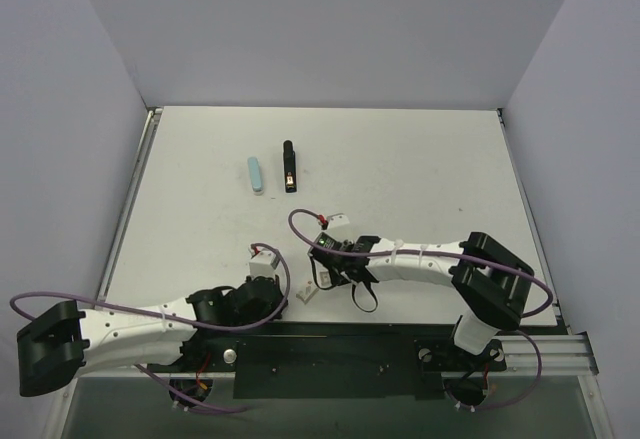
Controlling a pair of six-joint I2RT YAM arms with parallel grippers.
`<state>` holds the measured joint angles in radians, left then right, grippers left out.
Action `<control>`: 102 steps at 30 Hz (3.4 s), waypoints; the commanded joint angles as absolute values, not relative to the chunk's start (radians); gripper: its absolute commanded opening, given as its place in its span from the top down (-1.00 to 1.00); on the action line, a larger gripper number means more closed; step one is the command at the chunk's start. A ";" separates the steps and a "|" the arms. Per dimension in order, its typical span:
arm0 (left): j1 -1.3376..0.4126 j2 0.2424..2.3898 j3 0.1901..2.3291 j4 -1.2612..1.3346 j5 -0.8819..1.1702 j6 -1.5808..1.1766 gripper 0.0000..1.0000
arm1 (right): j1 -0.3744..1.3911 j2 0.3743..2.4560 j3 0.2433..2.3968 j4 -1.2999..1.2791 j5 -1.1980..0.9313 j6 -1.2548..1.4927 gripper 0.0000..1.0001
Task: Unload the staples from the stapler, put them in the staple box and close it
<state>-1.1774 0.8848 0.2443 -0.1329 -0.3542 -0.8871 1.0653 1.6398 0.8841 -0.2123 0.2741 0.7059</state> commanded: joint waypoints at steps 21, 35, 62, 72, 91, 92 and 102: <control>-1.180 1.052 0.316 -0.015 -0.333 -0.887 1.00 | 1.100 1.678 0.953 -0.241 0.301 0.707 1.00; -1.181 1.106 0.318 0.051 -0.325 -0.899 1.00 | 1.137 1.635 0.905 -0.267 0.327 0.732 1.00; -1.181 1.109 0.322 0.017 -0.356 -0.900 1.00 | 1.232 1.625 0.881 -0.290 0.347 0.788 1.00; -1.180 1.089 0.311 0.005 -0.373 -0.877 1.00 | 1.259 1.589 0.844 -0.287 0.339 0.784 1.00; -1.181 1.117 0.314 0.029 -0.362 -0.879 1.00 | 1.269 1.611 0.850 -0.267 0.337 0.825 1.00; -1.181 1.120 0.314 0.038 -0.357 -0.879 1.00 | 1.269 1.615 0.853 -0.265 0.342 0.827 1.00; -1.200 1.164 0.308 0.106 -0.316 -0.893 1.00 | 1.269 1.658 0.897 -0.250 0.330 0.838 1.00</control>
<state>-1.1797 1.1336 0.2962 0.0753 -0.3511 -0.8932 1.2530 1.6283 0.8616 -0.2527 0.3370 0.8146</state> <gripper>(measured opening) 0.023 0.002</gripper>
